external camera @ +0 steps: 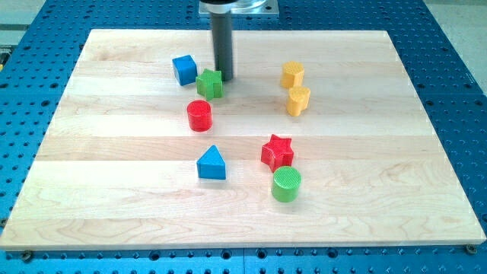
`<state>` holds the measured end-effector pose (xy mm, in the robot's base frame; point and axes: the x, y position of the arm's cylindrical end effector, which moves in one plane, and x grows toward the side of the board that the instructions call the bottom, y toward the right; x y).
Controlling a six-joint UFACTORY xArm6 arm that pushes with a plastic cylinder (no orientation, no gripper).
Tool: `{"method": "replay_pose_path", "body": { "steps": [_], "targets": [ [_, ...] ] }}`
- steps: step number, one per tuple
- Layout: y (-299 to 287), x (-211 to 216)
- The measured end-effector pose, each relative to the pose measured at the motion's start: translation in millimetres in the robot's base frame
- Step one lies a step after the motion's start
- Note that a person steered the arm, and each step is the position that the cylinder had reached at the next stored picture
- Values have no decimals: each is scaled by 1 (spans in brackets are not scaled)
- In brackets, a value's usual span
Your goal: Slide the green star to the top of the red circle
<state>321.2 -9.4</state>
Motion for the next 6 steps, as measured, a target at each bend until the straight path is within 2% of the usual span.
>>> {"method": "replay_pose_path", "body": {
  "steps": [1, 4, 6],
  "targets": [
    [25, 0],
    [-38, 15],
    [-18, 42]
  ]
}}
